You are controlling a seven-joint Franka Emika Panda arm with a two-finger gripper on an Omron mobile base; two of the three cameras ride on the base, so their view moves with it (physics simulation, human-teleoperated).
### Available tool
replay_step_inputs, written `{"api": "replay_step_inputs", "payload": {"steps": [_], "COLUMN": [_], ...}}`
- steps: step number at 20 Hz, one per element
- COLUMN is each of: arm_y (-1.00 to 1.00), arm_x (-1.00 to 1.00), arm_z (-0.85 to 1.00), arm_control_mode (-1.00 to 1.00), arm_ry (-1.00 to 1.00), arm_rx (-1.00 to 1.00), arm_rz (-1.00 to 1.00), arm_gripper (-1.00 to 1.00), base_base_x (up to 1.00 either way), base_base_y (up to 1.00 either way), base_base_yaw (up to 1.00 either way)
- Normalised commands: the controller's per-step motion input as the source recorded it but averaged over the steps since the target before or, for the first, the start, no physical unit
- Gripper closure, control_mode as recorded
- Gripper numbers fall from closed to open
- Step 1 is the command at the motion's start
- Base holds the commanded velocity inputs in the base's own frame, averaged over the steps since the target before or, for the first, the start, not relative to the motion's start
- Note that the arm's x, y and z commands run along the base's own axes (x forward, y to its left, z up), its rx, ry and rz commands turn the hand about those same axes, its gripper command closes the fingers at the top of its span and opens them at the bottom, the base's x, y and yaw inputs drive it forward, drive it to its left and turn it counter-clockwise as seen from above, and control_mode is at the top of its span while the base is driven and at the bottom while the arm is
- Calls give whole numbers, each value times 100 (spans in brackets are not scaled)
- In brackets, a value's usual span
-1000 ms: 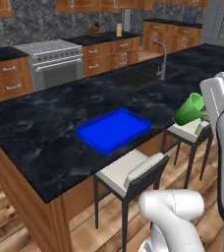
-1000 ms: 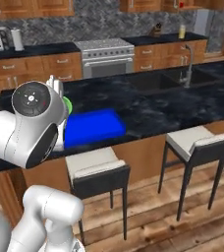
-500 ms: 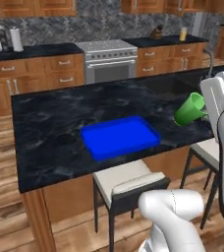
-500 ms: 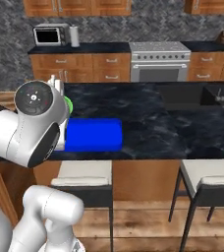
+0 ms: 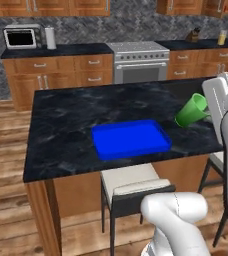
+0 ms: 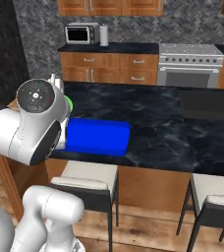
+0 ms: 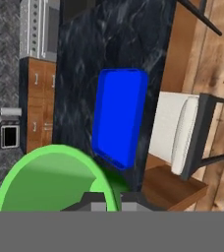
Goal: There is a tray on the dining counter. Grab the cup, mug, and pitcher and place them on the tray. The pitcher may be placed next to the tray if it cannot fit the tray.
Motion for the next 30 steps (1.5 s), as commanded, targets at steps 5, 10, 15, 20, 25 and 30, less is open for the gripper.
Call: {"api": "replay_step_inputs", "payload": {"steps": [5,10,15,20,25,30], "arm_y": [0,0,0,0,5,29], "arm_x": [0,0,0,0,41,79], "arm_z": [0,0,0,0,-20,-41], "arm_control_mode": [100,100,100,100,-100,-100], "arm_ry": [0,0,0,0,2,13], "arm_rx": [0,0,0,0,0,-3], "arm_rz": [0,0,0,0,1,10], "arm_gripper": [100,100,100,100,100,100], "base_base_x": [32,53,50,52,22,0], "base_base_y": [0,0,0,0,0,0], "base_base_yaw": [3,0,0,0,0,0]}}
